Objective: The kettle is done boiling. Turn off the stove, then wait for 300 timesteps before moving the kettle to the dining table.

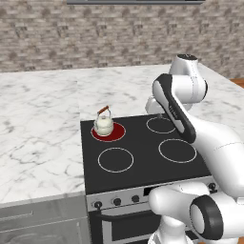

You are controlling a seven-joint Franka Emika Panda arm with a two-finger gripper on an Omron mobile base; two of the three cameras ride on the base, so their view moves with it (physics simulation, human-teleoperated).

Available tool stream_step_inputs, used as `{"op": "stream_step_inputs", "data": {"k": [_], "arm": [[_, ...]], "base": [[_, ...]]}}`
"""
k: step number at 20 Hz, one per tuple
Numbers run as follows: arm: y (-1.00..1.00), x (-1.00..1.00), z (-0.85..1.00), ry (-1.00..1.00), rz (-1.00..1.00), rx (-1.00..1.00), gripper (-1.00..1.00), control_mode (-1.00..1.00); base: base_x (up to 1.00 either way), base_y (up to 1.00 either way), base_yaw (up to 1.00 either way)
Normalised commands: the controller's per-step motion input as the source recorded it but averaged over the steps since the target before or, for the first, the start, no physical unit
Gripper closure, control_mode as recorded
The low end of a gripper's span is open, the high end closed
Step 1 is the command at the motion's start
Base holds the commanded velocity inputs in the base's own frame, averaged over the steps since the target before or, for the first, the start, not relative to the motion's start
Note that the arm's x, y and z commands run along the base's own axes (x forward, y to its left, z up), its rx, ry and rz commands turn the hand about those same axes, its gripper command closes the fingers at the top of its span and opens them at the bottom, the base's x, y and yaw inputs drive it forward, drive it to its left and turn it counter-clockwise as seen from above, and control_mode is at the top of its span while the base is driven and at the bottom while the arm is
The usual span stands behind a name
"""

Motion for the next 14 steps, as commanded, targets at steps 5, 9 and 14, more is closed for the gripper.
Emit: {"op": "stream_step_inputs", "data": {"k": [5,9,14], "arm": [[0.00,-0.02,0.00,-0.02,0.00,0.00,-1.00,-1.00],[0.00,0.00,0.00,-0.01,0.00,0.00,-1.00,-1.00],[0.00,-0.01,0.00,0.00,0.00,0.00,-1.00,-1.00]], "base": [[0.00,0.00,0.00],[0.00,0.00,0.00],[0.00,0.00,0.00]]}}
